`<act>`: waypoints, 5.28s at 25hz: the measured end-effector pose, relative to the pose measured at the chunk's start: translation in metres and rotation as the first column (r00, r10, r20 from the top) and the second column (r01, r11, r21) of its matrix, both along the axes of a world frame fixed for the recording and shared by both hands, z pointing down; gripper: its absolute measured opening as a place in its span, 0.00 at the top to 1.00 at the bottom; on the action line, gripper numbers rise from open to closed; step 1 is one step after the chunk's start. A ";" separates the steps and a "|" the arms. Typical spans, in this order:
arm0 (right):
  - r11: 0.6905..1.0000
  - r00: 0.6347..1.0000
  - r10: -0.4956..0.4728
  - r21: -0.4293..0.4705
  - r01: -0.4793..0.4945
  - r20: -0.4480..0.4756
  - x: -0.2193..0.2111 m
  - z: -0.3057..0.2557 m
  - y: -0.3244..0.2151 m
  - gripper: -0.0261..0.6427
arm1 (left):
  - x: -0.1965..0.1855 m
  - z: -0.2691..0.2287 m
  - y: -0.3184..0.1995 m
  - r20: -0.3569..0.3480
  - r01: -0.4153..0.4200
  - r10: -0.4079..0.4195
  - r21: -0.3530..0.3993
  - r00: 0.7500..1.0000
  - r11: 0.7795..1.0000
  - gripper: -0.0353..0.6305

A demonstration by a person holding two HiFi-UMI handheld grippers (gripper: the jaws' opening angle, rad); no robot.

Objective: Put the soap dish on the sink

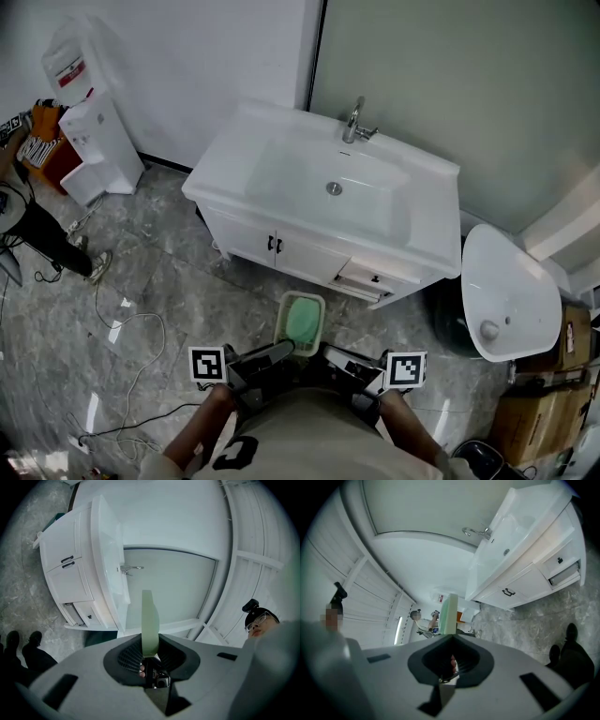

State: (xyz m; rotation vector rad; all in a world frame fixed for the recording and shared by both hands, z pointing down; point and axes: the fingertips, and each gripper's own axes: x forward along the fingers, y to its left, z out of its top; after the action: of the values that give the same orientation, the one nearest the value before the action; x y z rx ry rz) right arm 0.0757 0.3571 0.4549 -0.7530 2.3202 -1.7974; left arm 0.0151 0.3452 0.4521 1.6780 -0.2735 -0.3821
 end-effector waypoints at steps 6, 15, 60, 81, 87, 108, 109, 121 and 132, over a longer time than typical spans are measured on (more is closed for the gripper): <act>0.999 0.998 -0.045 0.009 0.044 0.034 0.008 -0.002 -0.027 0.95 | 0.014 -0.005 -0.021 0.007 0.025 -0.025 -0.011 1.000 1.000 0.82; 1.000 0.998 -0.014 0.028 0.013 0.060 0.053 -0.008 -0.074 0.95 | 0.056 -0.004 -0.057 0.045 0.001 0.000 -0.015 0.999 1.000 0.82; 0.999 0.997 0.033 -0.011 -0.033 0.069 0.076 0.000 -0.186 0.95 | 0.062 0.001 -0.195 0.045 -0.004 0.007 -0.053 0.999 0.999 0.81; 0.998 0.999 0.036 -0.053 -0.037 -0.014 -0.028 0.001 -0.243 0.95 | -0.134 0.007 -0.277 0.141 0.046 -0.048 0.022 0.989 0.999 0.81; 0.999 1.000 -0.005 -0.046 0.004 -0.028 -0.056 0.002 -0.253 0.95 | -0.144 0.006 -0.273 0.077 0.064 -0.065 0.012 0.995 0.998 0.82; 0.998 0.996 -0.060 -0.004 0.060 0.064 -0.043 -0.002 -0.311 0.95 | -0.073 -0.001 -0.319 0.072 0.098 -0.095 -0.040 0.993 0.994 0.81; 0.998 0.996 -0.057 -0.003 0.058 0.070 -0.038 -0.003 -0.316 0.95 | -0.069 -0.003 -0.325 0.083 0.103 -0.100 -0.035 0.992 0.994 0.81; 0.992 0.982 -0.129 0.010 0.129 0.141 -0.012 -0.006 -0.349 0.95 | -0.035 -0.009 -0.355 0.139 0.176 -0.169 -0.033 0.976 0.984 0.81; 0.993 0.980 -0.116 -0.006 0.118 0.163 0.008 0.003 -0.355 0.95 | -0.024 -0.007 -0.373 0.177 0.181 -0.172 -0.035 0.969 0.983 0.81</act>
State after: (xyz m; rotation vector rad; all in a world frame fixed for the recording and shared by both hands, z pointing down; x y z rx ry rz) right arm 0.0836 0.0017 0.4578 -0.4602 2.2900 -1.8490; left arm -0.0092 -0.0277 0.4454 1.6441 -0.5604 -0.3582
